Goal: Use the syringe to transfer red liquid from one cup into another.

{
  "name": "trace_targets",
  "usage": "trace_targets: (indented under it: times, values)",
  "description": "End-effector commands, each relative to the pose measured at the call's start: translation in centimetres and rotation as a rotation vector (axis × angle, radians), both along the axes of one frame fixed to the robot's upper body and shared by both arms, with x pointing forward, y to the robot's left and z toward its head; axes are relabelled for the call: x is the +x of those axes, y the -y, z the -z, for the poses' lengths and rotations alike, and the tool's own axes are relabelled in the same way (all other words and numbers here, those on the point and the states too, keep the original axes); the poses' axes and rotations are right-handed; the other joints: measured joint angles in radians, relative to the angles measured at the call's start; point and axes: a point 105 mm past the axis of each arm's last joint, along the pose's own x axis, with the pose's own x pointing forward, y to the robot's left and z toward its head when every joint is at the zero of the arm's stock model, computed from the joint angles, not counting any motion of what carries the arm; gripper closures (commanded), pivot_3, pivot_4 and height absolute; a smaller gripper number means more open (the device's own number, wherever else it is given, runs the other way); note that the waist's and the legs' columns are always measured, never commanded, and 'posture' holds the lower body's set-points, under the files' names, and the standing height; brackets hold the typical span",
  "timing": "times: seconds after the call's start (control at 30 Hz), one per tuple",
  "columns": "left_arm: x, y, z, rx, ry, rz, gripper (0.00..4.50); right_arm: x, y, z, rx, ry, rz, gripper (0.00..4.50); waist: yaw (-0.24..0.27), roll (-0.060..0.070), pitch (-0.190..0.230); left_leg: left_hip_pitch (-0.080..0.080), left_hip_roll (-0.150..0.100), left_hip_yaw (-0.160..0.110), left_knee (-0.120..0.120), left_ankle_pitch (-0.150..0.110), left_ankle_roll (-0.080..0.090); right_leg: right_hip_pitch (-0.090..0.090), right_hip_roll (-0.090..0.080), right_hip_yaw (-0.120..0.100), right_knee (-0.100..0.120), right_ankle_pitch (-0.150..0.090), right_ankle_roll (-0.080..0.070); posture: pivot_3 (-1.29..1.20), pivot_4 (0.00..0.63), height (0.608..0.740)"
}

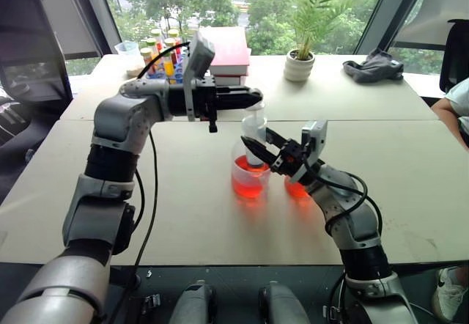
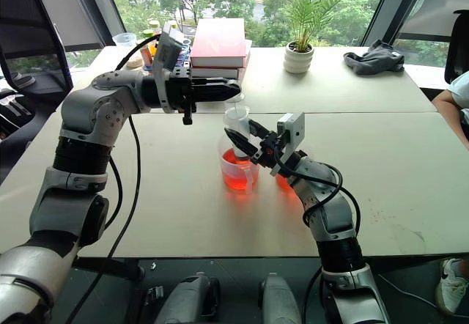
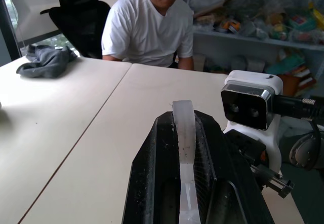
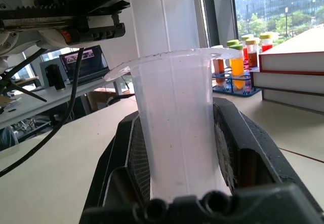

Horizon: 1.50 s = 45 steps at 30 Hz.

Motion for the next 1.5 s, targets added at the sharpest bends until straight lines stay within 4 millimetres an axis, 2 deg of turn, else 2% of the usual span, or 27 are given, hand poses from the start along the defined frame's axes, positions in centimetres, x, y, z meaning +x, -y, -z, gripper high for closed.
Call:
trace_targets:
  times: [0.03, 0.07, 0.13, 0.27, 0.3, 0.63, 0.77, 0.87, 0.97, 1.1, 1.23, 1.4, 1.5]
  values:
    - [0.2, -1.9, -4.5, -0.064, 0.157, -0.100, 3.60, -1.0, -0.9, 0.3, -0.035, 0.011, -0.078, 3.12, -0.001, 0.000, 0.000, 0.000, 0.000, 0.000, 0.000, 0.000, 0.000, 0.000, 0.000, 0.000, 0.000, 0.000, 0.000, 0.00, 0.150, 0.740]
    - [0.2, -1.9, -4.4, -0.065, 0.153, -0.097, 3.27, -1.0, -0.9, 0.1, -0.033, 0.018, -0.077, 3.12, -0.001, 0.000, 0.000, 0.000, 0.000, 0.000, 0.000, 0.000, 0.000, 0.000, 0.000, 0.000, 0.000, 0.000, 0.000, 0.00, 0.150, 0.740]
    - [0.1, -1.8, -4.2, -0.062, 0.147, -0.091, 2.33, -0.9, -0.8, -0.8, -0.024, 0.041, -0.072, 3.12, -0.001, 0.000, 0.000, 0.000, 0.000, 0.000, 0.000, 0.000, 0.000, 0.000, 0.000, 0.000, 0.000, 0.000, 0.000, 0.00, 0.150, 0.740]
    - [0.1, -1.8, -3.6, -0.051, 0.142, -0.093, 0.16, -0.8, -0.6, -2.6, 0.000, 0.084, -0.062, 3.12, -0.002, 0.000, 0.000, 0.001, 0.000, 0.000, 0.000, 0.000, 0.000, 0.000, 0.000, 0.000, 0.000, 0.000, 0.000, 0.00, 0.150, 0.740]
    - [0.1, -1.8, -3.5, -0.049, 0.143, -0.093, 0.04, -0.7, -0.6, -2.9, 0.003, 0.090, -0.060, 3.12, -0.002, 0.000, 0.000, 0.001, 0.000, 0.000, 0.000, 0.000, 0.000, 0.000, 0.000, 0.000, 0.001, 0.000, 0.000, 0.00, 0.150, 0.740]
    - [-1.1, -3.0, -3.0, -0.093, 0.093, -0.059, 0.04, -0.4, 0.4, -6.3, 0.080, 0.130, 0.001, 3.12, -0.001, 0.000, 0.000, 0.001, 0.000, 0.000, 0.000, 0.000, 0.000, 0.000, 0.000, 0.000, 0.001, 0.000, 0.000, 0.00, 0.150, 0.740]
    - [-1.6, -3.4, -2.6, -0.094, 0.053, -0.034, 0.04, -0.7, 1.9, -8.8, 0.134, 0.157, 0.054, 3.12, 0.001, 0.000, 0.000, 0.001, 0.000, 0.000, 0.000, 0.000, 0.000, 0.000, -0.001, 0.000, 0.001, 0.000, 0.000, 0.00, 0.150, 0.740]
    - [-1.3, -2.8, -1.6, -0.074, 0.033, -0.020, 0.04, -1.0, 4.7, -12.1, 0.183, 0.218, 0.158, 3.12, 0.004, 0.000, 0.000, 0.001, 0.000, 0.000, 0.000, 0.000, 0.000, 0.000, -0.001, 0.000, 0.000, 0.000, 0.000, 0.00, 0.150, 0.740]
    - [-1.0, -1.9, -0.8, -0.057, 0.022, 0.004, 0.04, -1.6, 7.2, -13.5, 0.177, 0.248, 0.250, 3.12, 0.011, 0.000, 0.000, 0.001, -0.001, 0.000, 0.000, 0.000, 0.000, 0.001, -0.002, 0.000, 0.000, 0.000, 0.000, 0.00, 0.150, 0.740]
    - [-1.2, -0.9, -0.3, -0.050, 0.018, 0.053, 0.04, -2.6, 9.4, -12.9, 0.127, 0.240, 0.336, 3.12, 0.014, 0.000, 0.000, 0.000, 0.000, 0.000, -0.001, 0.000, 0.000, 0.001, -0.002, 0.000, -0.001, 0.000, 0.000, 0.00, 0.150, 0.740]
    - [-1.2, 0.4, -0.6, -0.055, 0.027, 0.097, 0.04, -3.1, 11.0, -10.1, 0.107, 0.180, 0.390, 3.12, 0.012, 0.000, 0.000, 0.000, 0.000, 0.001, -0.001, 0.000, 0.000, 0.001, -0.001, 0.000, -0.001, 0.000, 0.000, 0.00, 0.150, 0.740]
    - [-1.6, 2.7, -1.9, -0.084, 0.047, 0.171, 0.04, -3.2, 10.9, -7.0, 0.087, 0.116, 0.417, 3.12, 0.014, 0.000, 0.000, 0.000, 0.000, 0.002, 0.000, 0.000, 0.000, 0.001, -0.001, 0.001, -0.001, 0.000, 0.000, 0.00, 0.150, 0.740]
    - [-1.6, 4.3, -2.9, -0.110, 0.056, 0.187, 0.04, -3.2, 10.6, -5.8, 0.073, 0.100, 0.426, 3.12, 0.016, 0.000, 0.000, 0.000, 0.000, 0.002, 0.000, 0.000, 0.000, 0.001, 0.000, 0.001, -0.001, 0.000, 0.000, 0.00, 0.150, 0.740]
